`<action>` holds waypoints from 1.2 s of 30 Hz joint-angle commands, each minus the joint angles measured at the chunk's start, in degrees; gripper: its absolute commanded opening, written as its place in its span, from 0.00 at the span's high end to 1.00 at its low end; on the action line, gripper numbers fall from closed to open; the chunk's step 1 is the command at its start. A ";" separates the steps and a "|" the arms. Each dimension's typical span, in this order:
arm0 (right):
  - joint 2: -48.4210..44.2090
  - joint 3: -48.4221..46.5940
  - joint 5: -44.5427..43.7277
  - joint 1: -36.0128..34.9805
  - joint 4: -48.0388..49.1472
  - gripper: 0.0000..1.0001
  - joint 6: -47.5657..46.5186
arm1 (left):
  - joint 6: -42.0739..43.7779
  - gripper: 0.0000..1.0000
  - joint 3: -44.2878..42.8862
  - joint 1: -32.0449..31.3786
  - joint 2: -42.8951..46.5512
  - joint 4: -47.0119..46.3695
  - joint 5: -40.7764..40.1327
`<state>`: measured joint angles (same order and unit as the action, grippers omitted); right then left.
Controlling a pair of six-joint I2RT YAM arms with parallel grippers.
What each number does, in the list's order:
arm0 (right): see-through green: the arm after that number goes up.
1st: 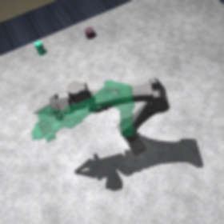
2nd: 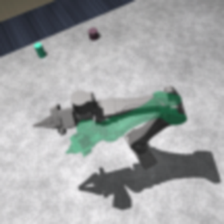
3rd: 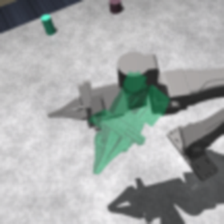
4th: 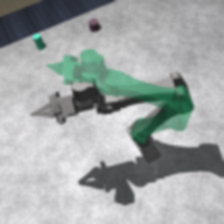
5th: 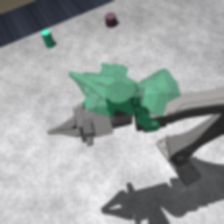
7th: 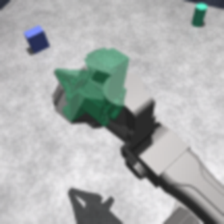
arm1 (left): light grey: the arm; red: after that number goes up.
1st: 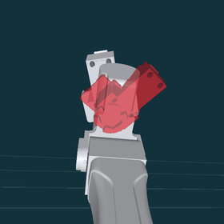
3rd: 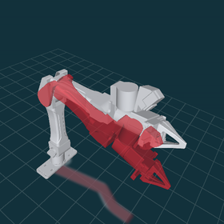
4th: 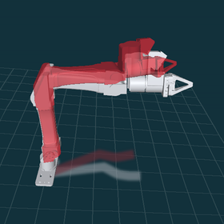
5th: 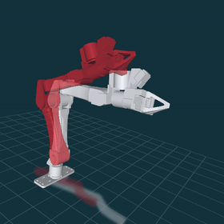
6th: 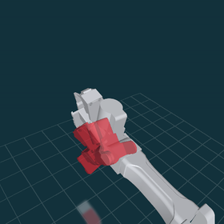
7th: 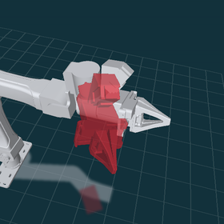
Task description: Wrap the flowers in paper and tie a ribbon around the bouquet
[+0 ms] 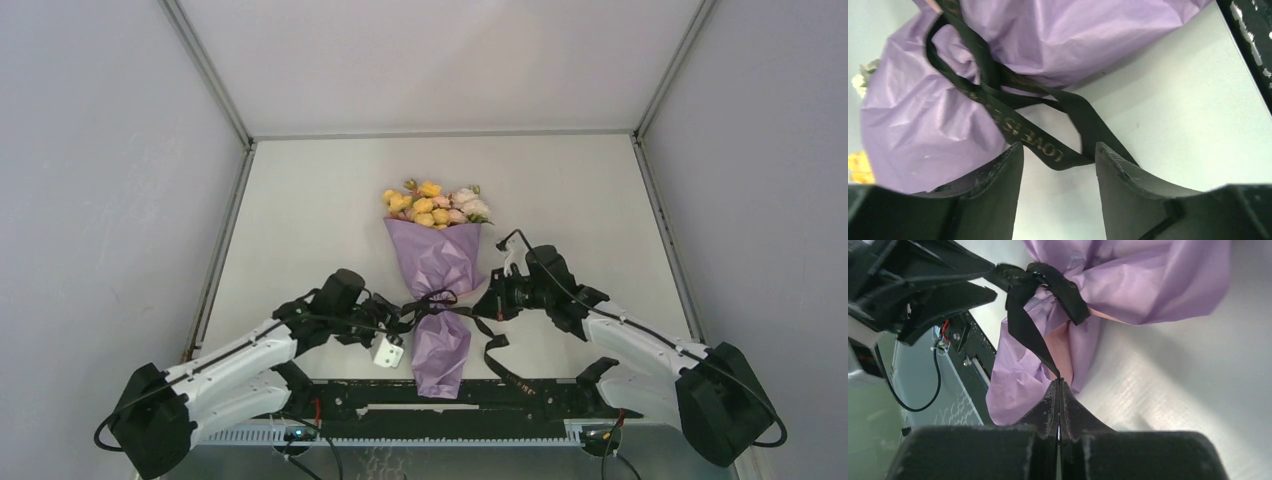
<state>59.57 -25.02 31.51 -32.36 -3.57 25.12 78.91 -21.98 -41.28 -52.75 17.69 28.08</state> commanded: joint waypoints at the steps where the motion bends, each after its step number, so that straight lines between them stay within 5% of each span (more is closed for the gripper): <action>1: 2.07 -0.65 -0.29 -2.32 6.23 1.00 1.85 | -5.89 0.30 -11.28 -0.49 2.43 13.83 0.33; 5: 2.90 -0.65 -0.54 -2.53 6.99 1.00 1.57 | -29.79 0.27 -18.69 -0.48 -0.72 10.10 3.91; 9: 2.68 -0.37 -1.00 -2.21 6.39 1.00 0.91 | -64.34 0.53 -20.12 -0.52 -6.90 -11.53 1.38; 11: 2.11 0.29 -0.82 -1.89 6.79 1.00 0.93 | -72.24 0.57 -20.33 -1.11 -10.51 -16.91 -1.20; 18: 1.54 2.51 1.39 0.35 9.88 1.00 1.36 | -71.83 0.56 -21.79 -5.37 -21.15 -20.51 -9.60; 31: 3.36 2.52 1.34 -0.17 11.75 1.00 1.52 | -64.12 0.57 -21.56 -7.04 -27.60 -21.46 -15.76; 34: 3.58 2.52 -0.28 -1.96 13.06 1.00 2.57 | -63.17 0.63 -21.42 -7.11 -27.76 -21.56 -15.21; 36: 4.06 2.52 -1.60 -3.59 14.48 1.00 3.51 | -62.72 0.76 -21.53 -7.18 -27.24 -21.56 -15.19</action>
<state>63.16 -22.22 32.23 -33.43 5.76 26.52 13.80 -41.10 -48.05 -80.49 -1.96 13.58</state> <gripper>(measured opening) 0.006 0.349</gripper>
